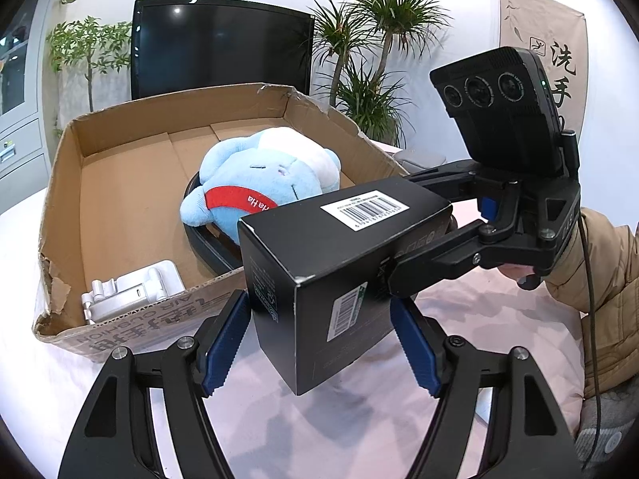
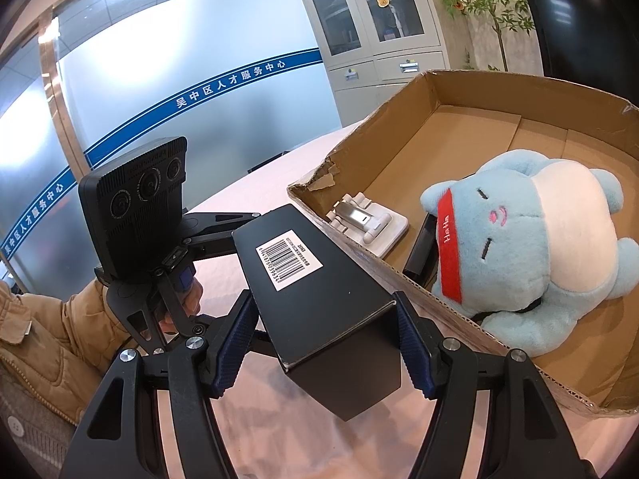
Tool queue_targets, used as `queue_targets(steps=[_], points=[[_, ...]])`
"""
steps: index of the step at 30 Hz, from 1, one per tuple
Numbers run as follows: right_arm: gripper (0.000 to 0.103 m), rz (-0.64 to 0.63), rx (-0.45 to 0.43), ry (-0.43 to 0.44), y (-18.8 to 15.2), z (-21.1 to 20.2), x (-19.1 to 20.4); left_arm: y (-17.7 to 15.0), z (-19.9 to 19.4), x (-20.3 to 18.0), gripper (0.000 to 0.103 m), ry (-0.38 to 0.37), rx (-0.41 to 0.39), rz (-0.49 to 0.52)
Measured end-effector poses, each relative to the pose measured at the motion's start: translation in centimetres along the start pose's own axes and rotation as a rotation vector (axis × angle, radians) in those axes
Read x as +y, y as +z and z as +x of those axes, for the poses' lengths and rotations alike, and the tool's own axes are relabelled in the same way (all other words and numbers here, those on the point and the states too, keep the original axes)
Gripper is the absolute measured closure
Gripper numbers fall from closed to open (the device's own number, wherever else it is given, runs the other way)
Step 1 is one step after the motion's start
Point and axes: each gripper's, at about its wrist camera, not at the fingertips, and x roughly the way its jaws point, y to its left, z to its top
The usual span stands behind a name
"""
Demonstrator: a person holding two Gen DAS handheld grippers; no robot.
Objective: Organize objects
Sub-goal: 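Lift the black box with both grippers and hold it beside the cardboard box, then lower the black box into the cardboard box and open both grippers, then move both grippers to the white earbud case and close on its sides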
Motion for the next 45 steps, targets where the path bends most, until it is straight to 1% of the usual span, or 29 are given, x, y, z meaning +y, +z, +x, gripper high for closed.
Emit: queue_targets(steps=[11,14,17,19,21,22,23,24,25,26,27,28,29,31,32,34,36,37,39,40,42,44,45], points=[[0.037,0.000,0.001,0.000,-0.1,0.2,0.0,0.0,0.0,0.1,0.031,0.001,0.000,-0.002],[0.037,-0.004,-0.001,0.004,0.3,0.2,-0.2,0.4,-0.2,0.3,0.031,0.011,-0.005,0.006],[0.037,-0.012,-0.003,0.017,2.3,0.4,-0.7,2.1,-0.8,1.4,0.030,0.040,-0.021,0.027],[0.037,-0.040,-0.016,0.001,5.0,0.5,-1.0,4.3,-1.0,2.9,0.029,0.066,-0.023,0.042],[0.036,-0.059,-0.052,-0.020,8.0,0.6,-1.6,7.4,-1.1,5.0,0.025,0.110,-0.029,0.045],[0.034,-0.041,-0.080,-0.018,9.9,0.8,-2.4,8.5,-1.0,5.8,0.023,0.138,-0.036,0.046],[0.028,-0.011,-0.093,-0.030,11.4,1.1,-3.4,9.6,-0.9,6.8,0.017,0.202,-0.046,0.035],[0.026,0.021,-0.097,-0.093,12.6,1.5,-4.3,10.7,-0.6,8.5,0.016,0.323,-0.041,-0.022],[0.025,0.054,-0.106,-0.189,13.4,1.6,-5.1,11.0,-0.7,9.6,0.016,0.365,-0.028,-0.074],[0.025,0.080,-0.120,-0.230,13.6,1.3,-5.6,10.9,-1.2,10.7,0.016,0.367,-0.024,-0.130],[0.025,0.101,-0.148,-0.229,13.1,0.5,-5.8,10.1,-2.2,10.9,0.016,0.355,-0.050,-0.151],[0.025,0.113,-0.177,-0.209,12.3,-0.4,-5.8,9.3,-3.0,10.7,0.015,0.351,-0.069,-0.149],[0.021,0.116,-0.197,-0.191,11.2,-1.3,-5.7,8.3,-3.7,10.2,0.012,0.350,-0.078,-0.137],[0.018,0.106,-0.209,-0.178,8.4,-3.1,-5.0,5.7,-4.6,8.6,0.011,0.340,-0.060,-0.106],[0.018,0.103,-0.200,-0.175,7.2,-3.8,-4.7,4.7,-4.6,7.7,0.011,0.325,-0.042,-0.096],[0.018,0.100,-0.174,-0.176,4.4,-5.3,-4.0,2.7,-4.5,5.1,0.011,0.265,-0.009,-0.067],[0.018,0.087,-0.165,-0.185,1.9,-6.9,-3.0,1.3,-4.2,2.6,0.011,0.215,0.009,-0.042],[0.018,0.089,-0.163,-0.192,0.5,-7.8,-2.4,0.5,-4.0,1.1,0.011,0.178,0.022,-0.030],[0.018,0.100,-0.137,-0.181,-2.4,-8.9,-1.3,-0.9,-3.3,-1.7,0.011,0.118,0.057,-0.009],[0.018,0.099,-0.121,-0.183,-3.6,-9.5,-1.1,-1.1,-3.0,-2.8,0.011,0.090,0.073,0.001],[0.018,0.111,-0.095,-0.188,-5.9,-9.7,-0.4,-1.9,-2.6,-5.1,0.011,0.032,0.109,0.036],[0.018,0.145,-0.041,-0.130,-8.7,-9.2,0.1,-3.1,-2.3,-7.9,0.011,-0.007,0.150,0.088],[0.018,0.144,-0.016,-0.115,-9.7,-8.7,0.8,-3.8,-2.0,-9.2,0.011,-0.023,0.172,0.115]])
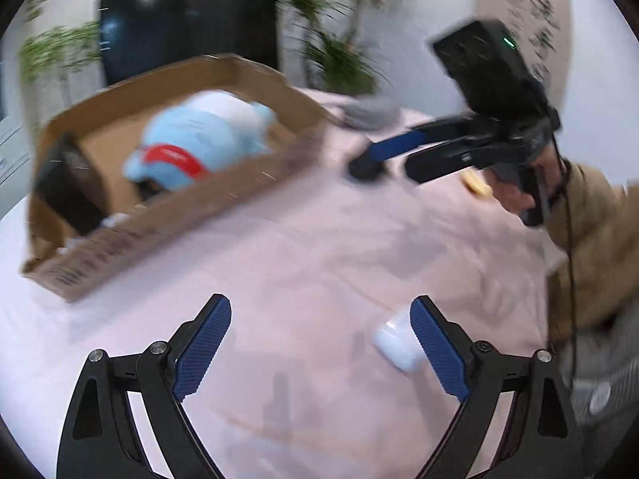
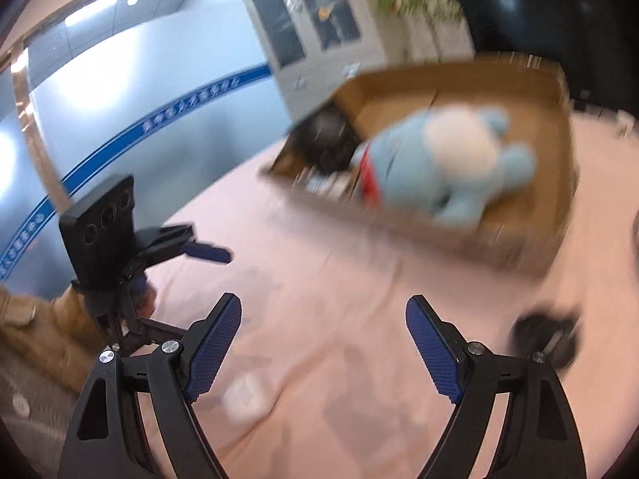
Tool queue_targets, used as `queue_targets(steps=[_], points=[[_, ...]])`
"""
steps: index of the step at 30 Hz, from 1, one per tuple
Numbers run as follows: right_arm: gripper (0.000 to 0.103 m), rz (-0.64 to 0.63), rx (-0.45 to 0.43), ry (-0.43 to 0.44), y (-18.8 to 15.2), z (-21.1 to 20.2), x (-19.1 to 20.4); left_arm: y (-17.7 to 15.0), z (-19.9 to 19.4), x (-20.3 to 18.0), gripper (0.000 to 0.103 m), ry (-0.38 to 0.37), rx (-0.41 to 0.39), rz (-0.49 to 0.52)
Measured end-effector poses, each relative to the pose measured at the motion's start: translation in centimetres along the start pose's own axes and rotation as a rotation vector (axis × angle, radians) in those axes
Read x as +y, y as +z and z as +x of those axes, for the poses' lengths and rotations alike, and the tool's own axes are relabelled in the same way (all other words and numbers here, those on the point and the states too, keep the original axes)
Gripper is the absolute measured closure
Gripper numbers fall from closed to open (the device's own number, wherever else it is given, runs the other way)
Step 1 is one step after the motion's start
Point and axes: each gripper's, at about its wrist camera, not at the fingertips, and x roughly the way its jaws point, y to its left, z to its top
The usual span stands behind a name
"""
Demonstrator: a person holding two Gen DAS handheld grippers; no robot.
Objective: Organize objects
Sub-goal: 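Move both grippers to the white earbud case and close on its sides, then lift the white earbud case with both grippers and release it into the cardboard box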
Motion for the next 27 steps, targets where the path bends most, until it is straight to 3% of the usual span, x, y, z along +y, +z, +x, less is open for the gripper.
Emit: queue_targets(steps=[3,6,10,12,14,15,21,27], points=[[0.018,-0.061,0.078,0.037,-2.5,1.8,2.1,-1.4,0.9,-3.1,0.011,-0.040,0.050,0.070],[0.023,-0.111,0.140,0.108,-3.6,3.7,3.6,-2.0,2.0,-4.1,0.011,-0.063,0.087,0.080],[0.037,-0.172,0.224,0.111,-4.5,6.2,5.2,-1.8,2.7,-4.5,0.012,-0.090,0.108,0.077],[0.044,-0.207,0.268,0.104,-5.0,7.2,5.8,-2.0,3.3,-5.1,0.019,-0.086,0.126,0.091],[0.055,-0.237,0.310,0.097,-5.8,8.1,6.4,-2.7,4.3,-5.4,0.033,-0.086,0.164,0.086],[0.058,-0.246,0.333,0.092,-6.1,8.5,6.5,-2.7,4.3,-5.3,0.035,-0.083,0.148,0.080],[0.059,-0.222,0.341,0.088,-6.3,8.7,6.1,-2.8,3.9,-5.4,0.050,-0.099,0.140,0.087],[0.060,-0.195,0.344,0.106,-5.9,8.7,5.1,-3.0,3.7,-5.6,0.053,-0.099,0.136,0.085]])
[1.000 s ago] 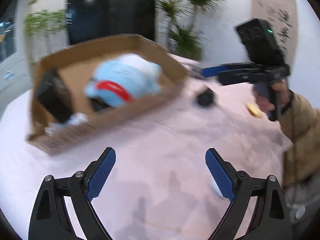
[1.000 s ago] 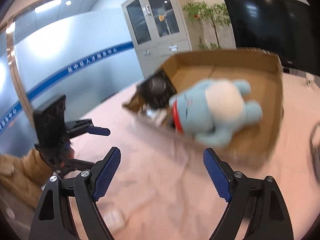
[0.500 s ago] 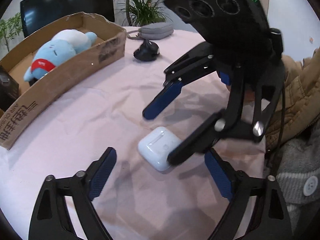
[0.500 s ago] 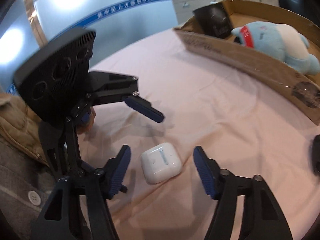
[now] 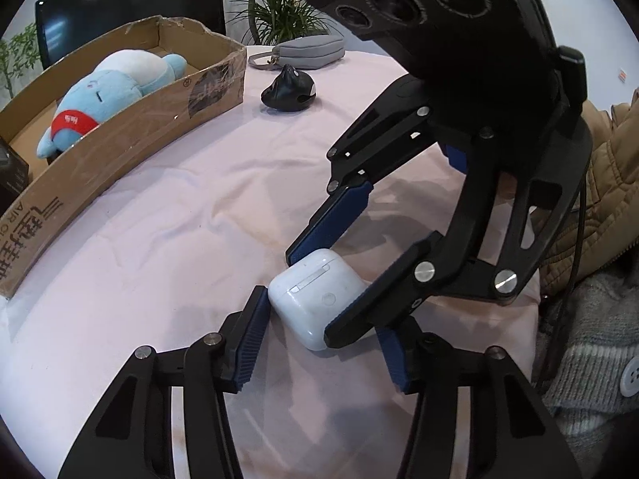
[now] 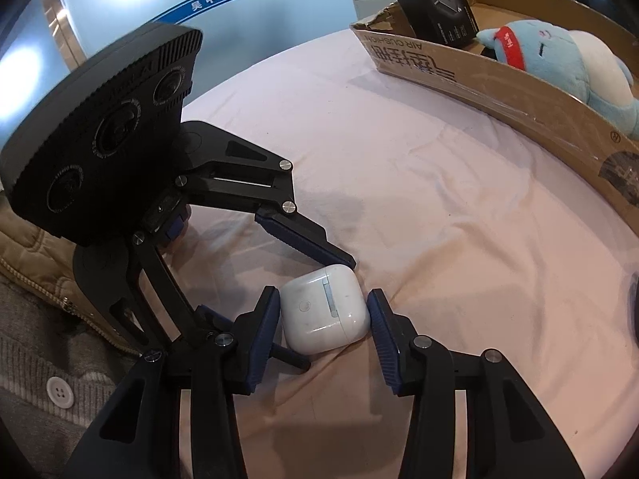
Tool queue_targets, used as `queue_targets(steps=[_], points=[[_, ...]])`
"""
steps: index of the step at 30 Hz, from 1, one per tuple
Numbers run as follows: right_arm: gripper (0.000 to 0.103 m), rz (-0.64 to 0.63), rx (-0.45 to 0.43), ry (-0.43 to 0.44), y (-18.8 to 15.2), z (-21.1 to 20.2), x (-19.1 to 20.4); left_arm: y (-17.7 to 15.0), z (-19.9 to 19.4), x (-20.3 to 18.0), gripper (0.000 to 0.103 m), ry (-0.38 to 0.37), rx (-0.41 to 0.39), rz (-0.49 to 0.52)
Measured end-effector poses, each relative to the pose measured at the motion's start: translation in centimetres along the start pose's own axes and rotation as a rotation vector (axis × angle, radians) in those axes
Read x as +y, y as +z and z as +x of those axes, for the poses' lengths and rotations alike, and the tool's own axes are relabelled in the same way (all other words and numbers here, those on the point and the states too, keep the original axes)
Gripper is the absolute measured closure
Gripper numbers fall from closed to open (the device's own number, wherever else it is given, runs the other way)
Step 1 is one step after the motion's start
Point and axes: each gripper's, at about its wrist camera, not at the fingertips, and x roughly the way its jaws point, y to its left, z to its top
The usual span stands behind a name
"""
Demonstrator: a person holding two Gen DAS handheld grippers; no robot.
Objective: Organize objects
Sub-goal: 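Lift the white earbud case with both grippers and release it into the cardboard box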
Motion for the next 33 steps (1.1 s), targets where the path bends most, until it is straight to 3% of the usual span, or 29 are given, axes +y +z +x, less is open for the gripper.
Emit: queue_targets(steps=[6,12,17,22,24,25,26,28,31,33], points=[[0.060,0.013,0.014,0.021,1.0,-0.1,-1.0,0.8,0.1,0.7,0.053,-0.006,0.000,-0.004],[0.060,0.022,0.027,0.067,4.1,-1.5,-2.9,3.3,-1.2,2.7,0.053,0.025,-0.031,0.009],[0.060,-0.018,0.001,0.050,9.3,-4.3,-4.6,6.9,-3.7,5.8,0.053,0.092,-0.088,0.044],[0.060,-0.067,-0.096,0.008,17.1,-8.6,-6.2,12.4,-8.3,10.7,0.053,0.194,-0.188,0.065],[0.060,-0.076,-0.153,-0.029,19.9,-10.3,-6.8,14.8,-9.9,13.2,0.044,0.279,-0.246,0.051],[0.056,-0.060,-0.216,-0.072,21.5,-11.2,-7.4,15.6,-10.4,14.7,0.016,0.344,-0.272,0.019],[0.041,-0.033,-0.258,-0.117,22.4,-11.7,-8.0,16.1,-10.7,16.2,0.002,0.409,-0.294,-0.028],[0.032,0.060,-0.351,-0.264,23.3,-12.9,-9.4,15.6,-11.3,18.9,0.001,0.512,-0.314,-0.163],[0.031,0.108,-0.417,-0.200,20.9,-14.0,-10.1,12.1,-11.0,19.4,0.001,0.412,-0.315,-0.241],[0.030,0.104,-0.416,-0.230,18.5,-13.9,-9.9,9.7,-9.7,17.9,0.001,0.390,-0.285,-0.226]])
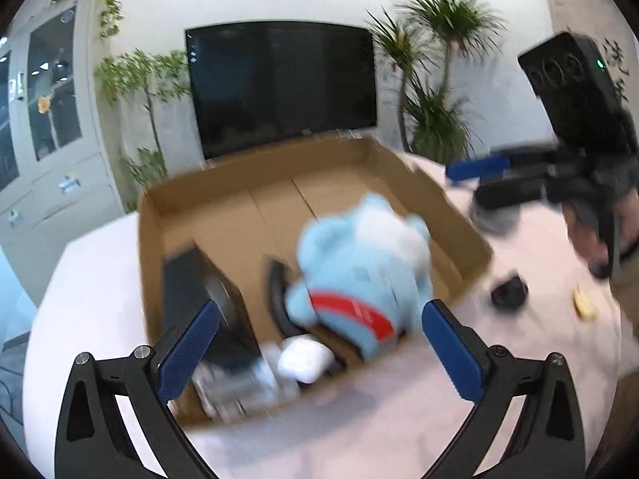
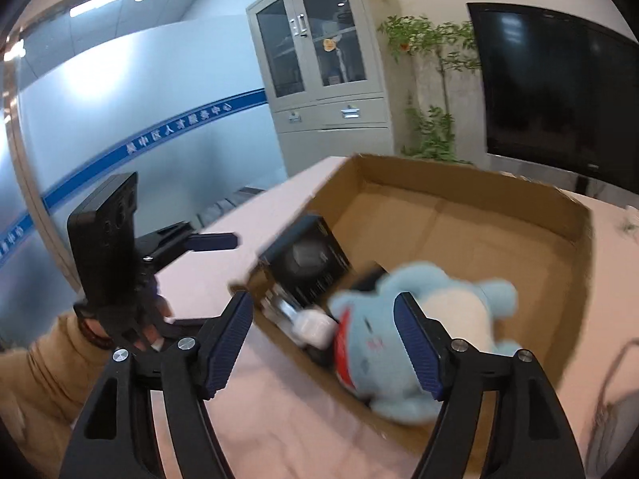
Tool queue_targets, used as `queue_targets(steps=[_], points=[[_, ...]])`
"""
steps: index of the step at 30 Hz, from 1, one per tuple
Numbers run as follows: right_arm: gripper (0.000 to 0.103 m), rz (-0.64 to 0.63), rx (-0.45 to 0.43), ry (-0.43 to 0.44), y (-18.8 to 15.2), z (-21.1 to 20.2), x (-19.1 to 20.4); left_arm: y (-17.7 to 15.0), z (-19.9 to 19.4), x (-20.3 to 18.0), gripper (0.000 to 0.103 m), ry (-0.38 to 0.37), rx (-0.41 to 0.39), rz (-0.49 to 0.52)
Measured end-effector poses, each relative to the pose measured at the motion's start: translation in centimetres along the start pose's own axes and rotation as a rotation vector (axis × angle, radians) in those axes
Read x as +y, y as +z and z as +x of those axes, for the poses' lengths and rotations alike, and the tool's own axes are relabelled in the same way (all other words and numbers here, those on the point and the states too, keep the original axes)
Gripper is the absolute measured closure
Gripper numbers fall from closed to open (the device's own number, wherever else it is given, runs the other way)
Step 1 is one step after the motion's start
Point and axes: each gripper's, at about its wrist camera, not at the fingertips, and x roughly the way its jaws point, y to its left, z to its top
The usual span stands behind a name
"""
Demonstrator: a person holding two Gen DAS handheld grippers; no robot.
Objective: Organize objects
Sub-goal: 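Lift the white earbud case with both grippers and release it into the cardboard box, then close both grippers on the sides of the black round object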
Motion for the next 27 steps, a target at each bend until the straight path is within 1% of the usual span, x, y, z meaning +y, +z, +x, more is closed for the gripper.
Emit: queue_targets(steps=[2,4,6,8,9,10,11,13,14,16,17,19,20,22,23,24,25,26,27], points=[[0.030,0.007,0.008,-0.028,-2.7,-1.0,-0.2,-1.7,0.6,-1.9,0.001,-0.029,0.034,0.010],[0.030,0.032,0.013,-0.043,-5.7,-2.8,-0.7,-3.2,1.5,-4.2,0.001,-0.095,0.073,0.016],[0.030,0.059,-0.005,-0.087,-7.8,-3.8,-1.4,-3.5,2.6,-7.0,0.001,-0.150,0.106,0.055],[0.030,0.133,-0.034,-0.121,-10.5,-5.8,-3.0,-3.8,3.6,-10.1,0.001,-0.221,0.116,0.109],[0.030,0.172,-0.044,-0.148,-11.4,-6.6,-3.8,-3.6,4.5,-12.1,0.001,-0.268,0.129,0.141],[0.028,0.205,-0.039,-0.198,-12.4,-7.3,-4.8,-3.6,5.1,-13.2,0.001,-0.290,0.141,0.166],[0.023,0.219,-0.017,-0.238,-13.3,-7.6,-5.3,-3.4,6.0,-14.6,0.001,-0.303,0.152,0.196],[0.023,0.213,0.043,-0.321,-15.1,-7.7,-6.4,-3.1,8.3,-17.5,0.001,-0.320,0.174,0.247],[0.023,0.212,0.066,-0.332,-15.7,-7.7,-6.9,-2.9,9.5,-18.6,0.001,-0.334,0.184,0.255],[0.023,0.238,0.116,-0.305,-17.0,-7.3,-8.5,-2.4,12.0,-20.6,0.001,-0.370,0.215,0.245],[0.023,0.254,0.127,-0.296,-17.4,-7.0,-9.1,-2.2,13.2,-21.4,0.001,-0.380,0.231,0.240],[0.023,0.288,0.161,-0.281,-18.2,-6.0,-10.6,-2.0,15.7,-23.0,0.001,-0.384,0.266,0.235],[0.023,0.296,0.176,-0.277,-18.5,-5.4,-11.2,-2.0,16.7,-23.5,0.001,-0.388,0.284,0.224],[0.023,0.319,0.202,-0.276,-18.9,-4.3,-12.4,-1.9,18.6,-24.2,0.003,-0.426,0.333,0.185],[0.024,0.326,0.213,-0.268,-19.3,-3.9,-12.8,-1.6,18.6,-24.4,0.011,-0.419,0.319,0.183],[0.028,0.329,0.222,-0.250,-19.6,-3.6,-13.0,-1.3,18.7,-24.4,0.021,-0.441,0.319,0.166],[0.045,0.337,0.229,-0.214,-19.9,-3.1,-13.2,-0.9,18.6,-24.3,0.030,-0.451,0.324,0.149],[0.044,0.365,0.218,-0.182,-20.2,-2.8,-13.5,-0.9,18.6,-24.3,0.038,-0.443,0.328,0.148],[0.044,0.379,0.213,-0.172,-20.3,-3.0,-13.4,-1.0,18.4,-24.0,0.038,-0.449,0.332,0.141]])
